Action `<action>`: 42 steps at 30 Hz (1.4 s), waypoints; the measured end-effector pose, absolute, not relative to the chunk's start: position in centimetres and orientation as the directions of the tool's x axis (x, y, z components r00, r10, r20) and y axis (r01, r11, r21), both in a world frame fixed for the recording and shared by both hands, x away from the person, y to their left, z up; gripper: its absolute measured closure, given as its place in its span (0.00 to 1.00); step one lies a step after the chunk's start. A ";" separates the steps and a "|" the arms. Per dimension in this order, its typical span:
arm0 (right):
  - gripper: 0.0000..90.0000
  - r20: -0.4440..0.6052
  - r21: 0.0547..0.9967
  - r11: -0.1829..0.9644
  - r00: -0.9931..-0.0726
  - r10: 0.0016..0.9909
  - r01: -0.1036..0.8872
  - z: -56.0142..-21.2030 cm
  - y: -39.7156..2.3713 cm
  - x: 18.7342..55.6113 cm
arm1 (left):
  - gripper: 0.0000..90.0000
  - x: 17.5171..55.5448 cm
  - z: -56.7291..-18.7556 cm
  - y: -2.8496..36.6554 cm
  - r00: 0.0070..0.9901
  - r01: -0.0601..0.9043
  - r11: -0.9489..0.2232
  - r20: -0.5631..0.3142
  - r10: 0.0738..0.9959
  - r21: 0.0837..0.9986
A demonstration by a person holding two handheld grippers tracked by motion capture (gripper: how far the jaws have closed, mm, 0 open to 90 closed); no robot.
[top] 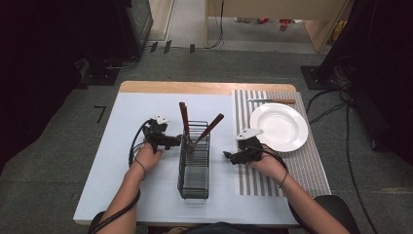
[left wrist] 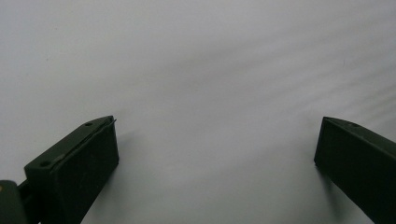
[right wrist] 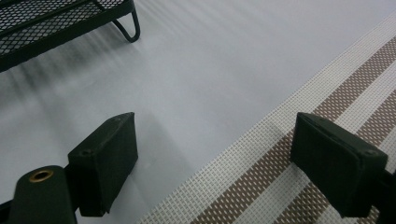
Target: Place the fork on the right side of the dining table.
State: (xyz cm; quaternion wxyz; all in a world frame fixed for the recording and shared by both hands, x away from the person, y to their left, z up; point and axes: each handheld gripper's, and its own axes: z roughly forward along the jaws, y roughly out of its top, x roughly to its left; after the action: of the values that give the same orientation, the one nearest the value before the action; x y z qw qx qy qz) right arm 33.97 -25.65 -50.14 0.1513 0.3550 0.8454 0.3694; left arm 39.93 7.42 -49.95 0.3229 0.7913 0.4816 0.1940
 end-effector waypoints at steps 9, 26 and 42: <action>0.15 0.002 0.731 0.474 -0.696 0.718 0.491 -50.2 -25.6 33.9 | 0.00 39.9 -50.0 7.4 0.461 0.637 -0.327 -0.004 0.887 0.698; 0.12 -0.002 0.728 0.472 -0.688 0.725 0.496 -50.2 -25.5 34.0 | 0.00 39.9 -49.9 7.4 0.461 0.637 -0.328 -0.004 0.887 0.697; 0.12 -0.001 0.728 0.472 -0.688 0.725 0.497 -50.2 -25.5 34.0 | 0.00 39.9 -49.9 7.4 0.461 0.637 -0.328 -0.004 0.887 0.697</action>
State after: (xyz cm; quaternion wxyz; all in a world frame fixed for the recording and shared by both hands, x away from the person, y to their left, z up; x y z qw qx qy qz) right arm 34.01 -25.52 -50.19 0.1570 0.3622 0.8435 0.3642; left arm 39.94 7.43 -49.95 0.3226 0.7915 0.4816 0.1936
